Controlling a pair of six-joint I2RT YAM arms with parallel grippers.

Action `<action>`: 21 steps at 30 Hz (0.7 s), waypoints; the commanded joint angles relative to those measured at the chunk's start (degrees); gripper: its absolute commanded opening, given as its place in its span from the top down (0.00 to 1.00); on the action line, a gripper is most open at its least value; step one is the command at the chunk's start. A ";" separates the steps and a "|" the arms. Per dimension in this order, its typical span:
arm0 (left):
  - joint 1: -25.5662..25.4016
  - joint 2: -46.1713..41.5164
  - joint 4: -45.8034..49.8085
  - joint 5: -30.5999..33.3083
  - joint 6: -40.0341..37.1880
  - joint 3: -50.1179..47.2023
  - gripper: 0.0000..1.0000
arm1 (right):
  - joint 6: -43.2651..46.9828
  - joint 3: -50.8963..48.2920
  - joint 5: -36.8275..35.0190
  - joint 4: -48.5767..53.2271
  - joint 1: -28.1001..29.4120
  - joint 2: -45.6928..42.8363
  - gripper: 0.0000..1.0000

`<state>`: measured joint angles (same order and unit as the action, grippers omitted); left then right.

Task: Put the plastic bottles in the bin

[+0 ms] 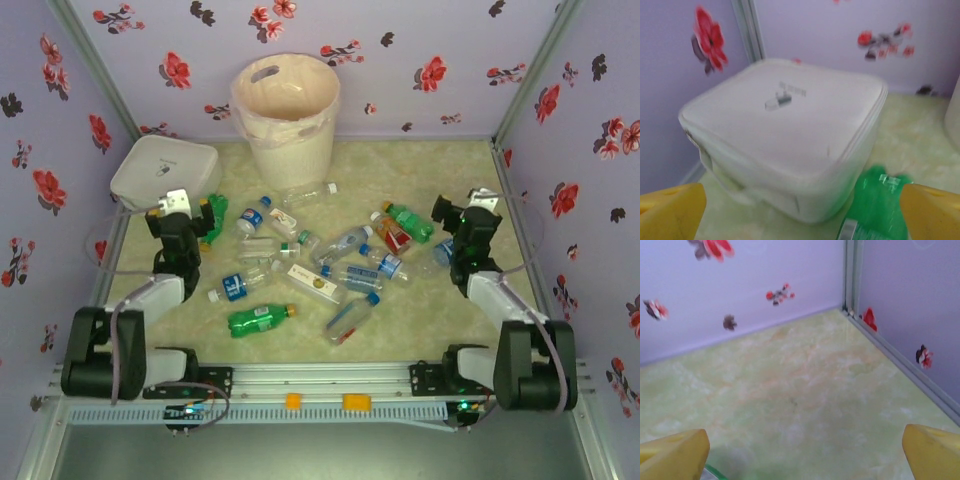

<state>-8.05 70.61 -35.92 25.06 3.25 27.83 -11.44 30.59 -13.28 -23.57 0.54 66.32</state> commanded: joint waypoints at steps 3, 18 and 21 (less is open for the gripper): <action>-2.15 -7.42 16.02 0.49 9.64 6.94 0.01 | -10.43 7.29 3.16 25.01 1.76 -6.97 0.00; -22.69 -0.22 21.38 -9.51 28.10 15.34 0.00 | -29.84 17.01 2.20 59.02 9.40 -4.85 0.00; -26.19 4.53 22.58 -10.44 27.53 18.65 0.01 | -29.68 15.79 3.99 57.05 7.77 -2.59 0.00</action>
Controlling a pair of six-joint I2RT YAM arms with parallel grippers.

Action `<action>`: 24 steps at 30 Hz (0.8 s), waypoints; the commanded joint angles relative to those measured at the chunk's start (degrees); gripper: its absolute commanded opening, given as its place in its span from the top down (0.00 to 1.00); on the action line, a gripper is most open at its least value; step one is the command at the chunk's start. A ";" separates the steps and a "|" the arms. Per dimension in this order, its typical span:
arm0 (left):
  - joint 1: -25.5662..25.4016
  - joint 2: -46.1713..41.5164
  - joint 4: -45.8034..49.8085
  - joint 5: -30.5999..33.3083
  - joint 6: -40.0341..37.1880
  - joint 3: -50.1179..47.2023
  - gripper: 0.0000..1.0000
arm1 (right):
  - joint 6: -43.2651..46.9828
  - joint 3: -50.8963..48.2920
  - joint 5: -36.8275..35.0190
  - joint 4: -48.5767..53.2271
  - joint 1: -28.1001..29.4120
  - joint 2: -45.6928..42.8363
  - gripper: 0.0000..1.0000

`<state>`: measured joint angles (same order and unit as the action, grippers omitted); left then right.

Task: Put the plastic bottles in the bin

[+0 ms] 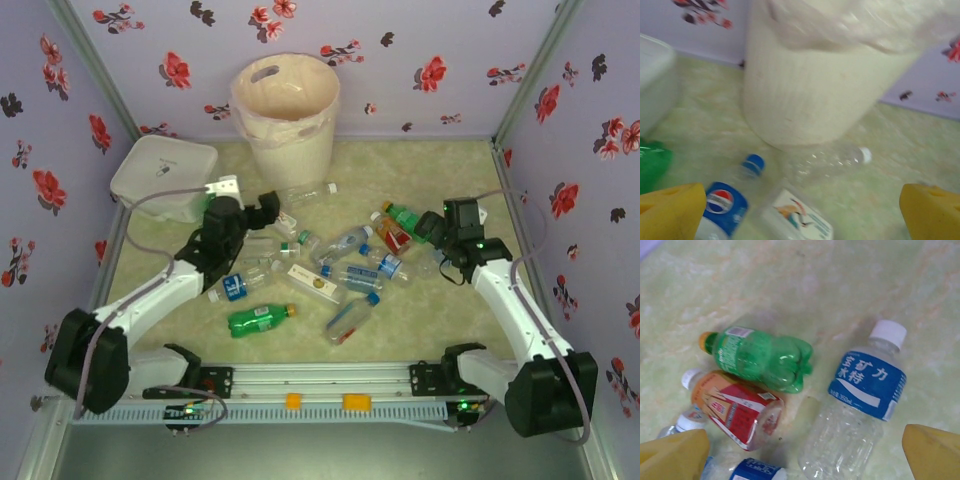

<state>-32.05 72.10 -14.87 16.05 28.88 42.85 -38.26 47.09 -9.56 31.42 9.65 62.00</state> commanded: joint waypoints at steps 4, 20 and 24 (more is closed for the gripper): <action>-4.50 7.56 10.10 -3.04 0.43 9.31 0.00 | -3.42 -0.96 7.90 1.06 -7.02 7.89 0.00; -4.70 8.03 15.41 -5.32 4.32 9.46 0.01 | -1.91 -4.44 13.14 -9.48 -15.35 19.11 0.14; -4.62 6.25 12.98 -8.55 0.96 8.10 0.00 | -2.30 -4.80 14.30 -11.81 -15.82 21.46 0.22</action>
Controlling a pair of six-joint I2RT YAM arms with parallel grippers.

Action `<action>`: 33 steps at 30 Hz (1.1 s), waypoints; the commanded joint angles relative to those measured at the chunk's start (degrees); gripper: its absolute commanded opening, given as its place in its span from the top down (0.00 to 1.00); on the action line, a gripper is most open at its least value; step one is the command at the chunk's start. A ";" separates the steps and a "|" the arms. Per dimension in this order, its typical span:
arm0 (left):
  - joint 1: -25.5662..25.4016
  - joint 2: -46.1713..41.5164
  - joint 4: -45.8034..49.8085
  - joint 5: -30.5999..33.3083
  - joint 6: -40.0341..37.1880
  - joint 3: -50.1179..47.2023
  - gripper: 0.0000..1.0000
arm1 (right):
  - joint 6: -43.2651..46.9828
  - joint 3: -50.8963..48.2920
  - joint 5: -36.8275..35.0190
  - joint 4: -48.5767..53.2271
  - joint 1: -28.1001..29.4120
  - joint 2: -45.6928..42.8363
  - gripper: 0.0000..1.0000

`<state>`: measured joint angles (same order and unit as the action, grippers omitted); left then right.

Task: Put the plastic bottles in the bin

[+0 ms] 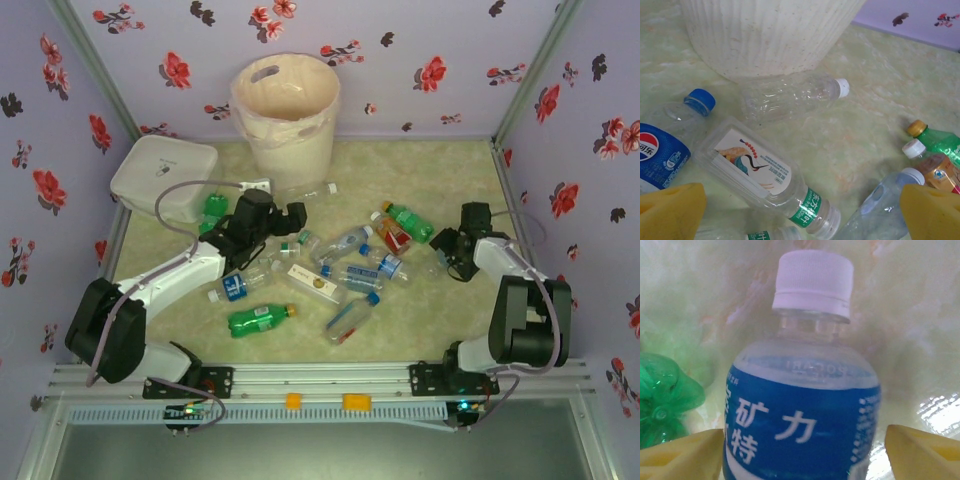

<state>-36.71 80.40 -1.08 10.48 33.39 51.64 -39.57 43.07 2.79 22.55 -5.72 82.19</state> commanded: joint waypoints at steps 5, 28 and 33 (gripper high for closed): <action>0.06 -2.83 -2.15 -3.01 -4.05 -0.98 0.00 | -0.10 -0.89 1.96 -2.89 -0.82 0.30 0.39; -3.53 2.96 -10.35 -31.78 -8.25 8.12 0.01 | -2.93 13.89 15.60 -25.88 23.23 -7.29 0.50; -4.25 3.66 -9.42 -32.01 -8.27 8.04 0.00 | -3.48 18.90 18.20 -26.34 26.26 -2.25 0.51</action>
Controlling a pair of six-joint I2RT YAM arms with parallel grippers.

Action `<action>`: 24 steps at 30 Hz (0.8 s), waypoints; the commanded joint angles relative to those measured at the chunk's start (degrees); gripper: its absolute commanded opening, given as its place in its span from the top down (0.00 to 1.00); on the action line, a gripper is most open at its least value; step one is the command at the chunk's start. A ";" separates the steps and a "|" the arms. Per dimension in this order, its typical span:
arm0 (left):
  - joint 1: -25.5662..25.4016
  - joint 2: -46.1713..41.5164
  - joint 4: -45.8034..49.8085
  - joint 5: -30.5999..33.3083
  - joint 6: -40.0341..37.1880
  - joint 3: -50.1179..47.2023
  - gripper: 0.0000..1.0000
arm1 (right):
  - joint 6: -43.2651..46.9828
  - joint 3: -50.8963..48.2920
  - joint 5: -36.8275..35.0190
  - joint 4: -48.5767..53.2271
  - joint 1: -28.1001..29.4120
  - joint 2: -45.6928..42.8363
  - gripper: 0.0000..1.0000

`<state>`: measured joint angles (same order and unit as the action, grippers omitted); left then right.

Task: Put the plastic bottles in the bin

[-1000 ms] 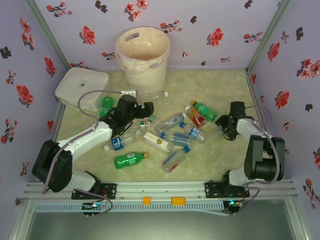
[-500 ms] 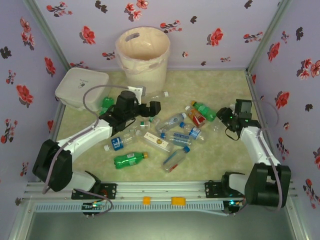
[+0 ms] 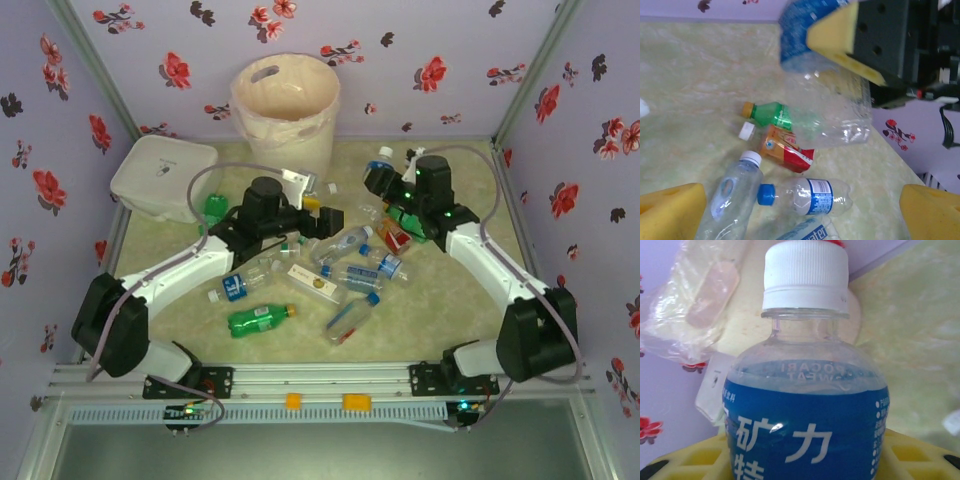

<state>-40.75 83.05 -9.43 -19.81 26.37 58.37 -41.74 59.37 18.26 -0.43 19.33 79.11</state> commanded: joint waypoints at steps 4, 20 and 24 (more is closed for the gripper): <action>-0.20 2.29 -1.98 -1.72 -0.82 1.93 0.00 | -2.72 1.97 3.17 -4.79 3.35 0.87 0.51; -1.52 8.31 -7.68 -4.44 0.61 5.27 0.06 | -3.80 -0.55 2.46 -6.99 6.96 -0.38 0.50; -1.54 9.47 -9.26 -4.40 1.20 5.52 0.19 | -4.42 -1.04 2.36 -7.36 7.12 -0.70 0.50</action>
<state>-42.00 91.29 -15.46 -23.20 27.14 62.37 -45.12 59.40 19.77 -5.96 25.89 80.05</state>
